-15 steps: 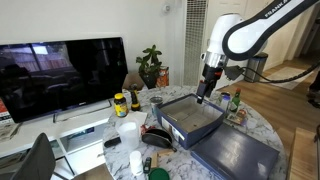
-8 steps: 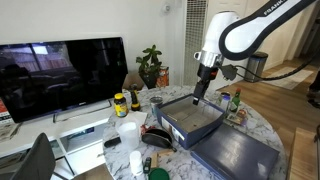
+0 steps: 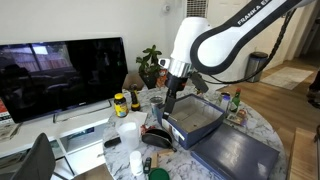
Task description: Pick up the crisper drawer and put it in the shoe box, pick up the frost cold cup and put it in the crisper drawer that is in the shoe box
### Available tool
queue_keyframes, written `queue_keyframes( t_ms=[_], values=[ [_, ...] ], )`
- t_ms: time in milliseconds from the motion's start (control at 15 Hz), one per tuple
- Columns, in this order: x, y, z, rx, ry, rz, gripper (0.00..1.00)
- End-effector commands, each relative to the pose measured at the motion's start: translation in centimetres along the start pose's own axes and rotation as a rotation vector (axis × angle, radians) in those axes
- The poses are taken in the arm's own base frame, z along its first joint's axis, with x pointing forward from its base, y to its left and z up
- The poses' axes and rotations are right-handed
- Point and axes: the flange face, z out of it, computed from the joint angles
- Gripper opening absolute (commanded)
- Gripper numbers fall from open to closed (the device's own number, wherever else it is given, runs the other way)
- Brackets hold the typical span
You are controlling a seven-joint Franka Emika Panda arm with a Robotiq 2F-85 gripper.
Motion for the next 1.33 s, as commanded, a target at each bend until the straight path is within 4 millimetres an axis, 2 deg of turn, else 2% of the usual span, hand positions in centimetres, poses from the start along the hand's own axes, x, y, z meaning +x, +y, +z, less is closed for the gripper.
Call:
queue_keyframes(
  t_ms=[0,67,200,400,733,933,1267],
  values=[
    [3.0,-1.6,4.3,0.061,0.026,-0.185,1.00],
    [1.6,-1.3,2.2,0.031,0.009,-0.103,1.00],
    [2.6,-2.0,3.9,0.055,0.014,-0.153,1.00],
    [3.0,-1.6,4.3,0.060,0.018,-0.167,1.00],
    [4.6,-0.2,7.0,0.130,0.159,-0.393,1.00],
    [5.1,1.1,9.3,0.166,0.163,-0.538,1.00],
    [6.2,3.4,12.4,0.119,0.182,-0.597,1.00]
  ],
)
